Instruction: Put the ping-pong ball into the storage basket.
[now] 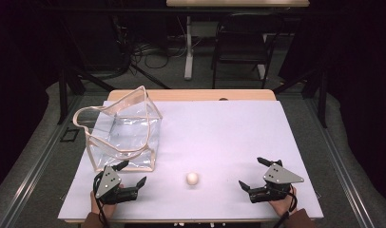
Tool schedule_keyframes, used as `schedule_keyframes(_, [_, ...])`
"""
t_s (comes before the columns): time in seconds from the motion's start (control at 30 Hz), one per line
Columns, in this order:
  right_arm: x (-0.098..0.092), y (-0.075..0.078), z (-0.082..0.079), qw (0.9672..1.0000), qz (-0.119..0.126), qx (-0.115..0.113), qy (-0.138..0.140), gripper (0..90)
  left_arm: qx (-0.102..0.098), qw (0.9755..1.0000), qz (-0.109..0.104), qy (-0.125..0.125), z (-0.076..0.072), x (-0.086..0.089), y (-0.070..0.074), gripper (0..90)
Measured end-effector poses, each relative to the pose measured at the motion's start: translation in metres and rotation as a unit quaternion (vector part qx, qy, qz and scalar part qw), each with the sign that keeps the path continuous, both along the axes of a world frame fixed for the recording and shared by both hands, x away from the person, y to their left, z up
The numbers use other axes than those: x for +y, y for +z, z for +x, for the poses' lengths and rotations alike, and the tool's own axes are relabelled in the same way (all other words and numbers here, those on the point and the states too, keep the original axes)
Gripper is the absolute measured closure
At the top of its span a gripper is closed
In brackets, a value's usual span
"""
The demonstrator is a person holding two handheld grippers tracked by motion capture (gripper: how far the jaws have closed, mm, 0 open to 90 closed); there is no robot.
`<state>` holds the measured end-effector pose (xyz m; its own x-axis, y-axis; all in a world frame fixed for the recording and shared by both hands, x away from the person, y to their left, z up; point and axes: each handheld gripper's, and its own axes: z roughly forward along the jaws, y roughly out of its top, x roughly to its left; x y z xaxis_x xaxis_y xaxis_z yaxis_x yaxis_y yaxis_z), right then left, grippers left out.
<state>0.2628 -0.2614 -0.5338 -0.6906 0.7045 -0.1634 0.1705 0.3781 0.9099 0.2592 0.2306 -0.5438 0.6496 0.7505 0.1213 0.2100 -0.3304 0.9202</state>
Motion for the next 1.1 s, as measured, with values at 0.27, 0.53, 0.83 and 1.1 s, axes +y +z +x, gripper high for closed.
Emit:
schedule_keyframes(0.27, [0.001,0.0,0.001,1.0,-0.005,0.007,0.001,0.0,-0.002,1.0,-0.001,-0.003,0.0,0.0,0.0,15.9])
schedule_keyframes(0.53, [0.003,0.001,0.003,0.9998,-0.012,0.018,0.0,0.0,-0.005,1.0,0.001,-0.004,-0.001,0.0,0.001,15.9])
schedule_keyframes(0.83, [0.008,0.006,0.006,0.9994,-0.014,0.032,0.008,0.0,-0.006,1.0,0.001,-0.002,-0.001,0.0,0.001,15.9])
schedule_keyframes(1.1, [0.016,0.013,0.01,0.999,-0.024,0.036,0.014,0.0,-0.007,1.0,0.001,-0.002,-0.001,0.0,0.001,15.9])
